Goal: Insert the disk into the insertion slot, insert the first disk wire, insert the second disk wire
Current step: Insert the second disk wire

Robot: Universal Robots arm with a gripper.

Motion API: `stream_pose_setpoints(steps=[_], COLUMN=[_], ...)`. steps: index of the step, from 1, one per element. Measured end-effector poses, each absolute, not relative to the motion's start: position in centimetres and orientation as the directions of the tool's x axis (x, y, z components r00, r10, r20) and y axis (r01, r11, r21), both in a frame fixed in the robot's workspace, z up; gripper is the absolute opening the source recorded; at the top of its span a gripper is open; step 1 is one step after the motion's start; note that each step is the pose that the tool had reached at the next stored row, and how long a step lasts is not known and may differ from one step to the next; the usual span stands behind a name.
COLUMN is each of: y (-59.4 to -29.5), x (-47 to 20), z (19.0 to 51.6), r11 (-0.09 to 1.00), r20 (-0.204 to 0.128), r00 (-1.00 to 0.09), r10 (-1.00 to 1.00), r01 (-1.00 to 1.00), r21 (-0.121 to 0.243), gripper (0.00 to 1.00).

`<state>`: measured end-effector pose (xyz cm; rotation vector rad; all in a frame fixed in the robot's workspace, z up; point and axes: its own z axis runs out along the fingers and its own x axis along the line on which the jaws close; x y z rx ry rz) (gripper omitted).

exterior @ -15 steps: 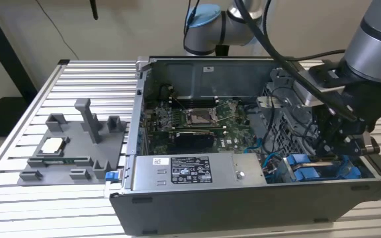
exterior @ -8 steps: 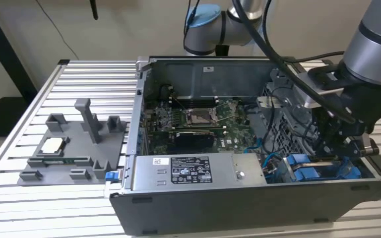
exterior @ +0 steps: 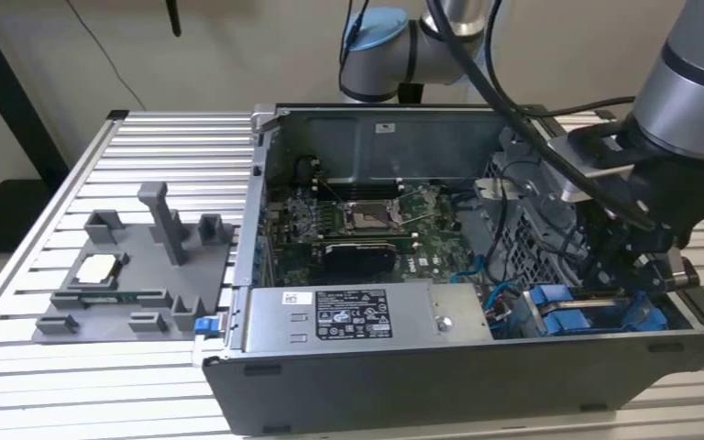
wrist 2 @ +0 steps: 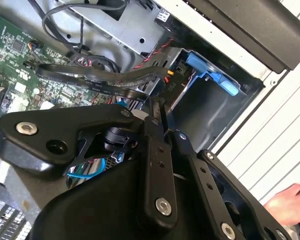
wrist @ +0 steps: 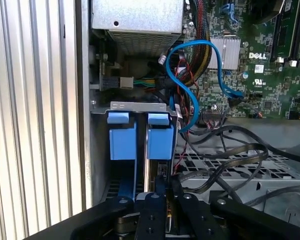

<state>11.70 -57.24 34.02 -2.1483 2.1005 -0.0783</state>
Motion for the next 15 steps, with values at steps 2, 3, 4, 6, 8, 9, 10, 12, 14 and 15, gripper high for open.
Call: stream_pose_setpoints(steps=[2,3,4,6,8,9,10,12,14,15], y=[-57.2,-57.2,-57.2,-57.2,-57.2,-57.2,-57.2,-57.2,-57.2,-57.2], x=[11.7,11.7,11.7,11.7,11.7,11.7,11.7,11.7,11.7,11.7], z=[33.9,33.9,33.8,33.5,33.5,33.6,33.8,34.3,34.7,34.8], r11=[-0.018,-0.018,-0.018,-0.019,-0.019,-0.018,-0.018,-0.018,-0.019,-0.019], r20=[-0.058,-0.058,-0.057,-0.057,-0.057,-0.058,-0.058,-0.058,-0.058,-0.057], r00=[0.026,0.026,0.026,0.026,0.026,0.026,0.026,0.026,0.026,0.026], r10=[-0.998,-0.998,-0.998,-0.998,-0.998,-0.998,-0.998,-0.998,-0.998,-0.998], r01=[-0.991,-0.991,-0.991,-0.991,-0.991,-0.991,-0.991,-0.991,-0.991,-0.991], r21=[-0.134,-0.134,-0.134,-0.134,-0.134,-0.134,-0.133,-0.133,-0.133,-0.133], gripper=[0.16,0.16,0.16,0.16,0.17,0.17,0.17,0.24,0.24,0.24])
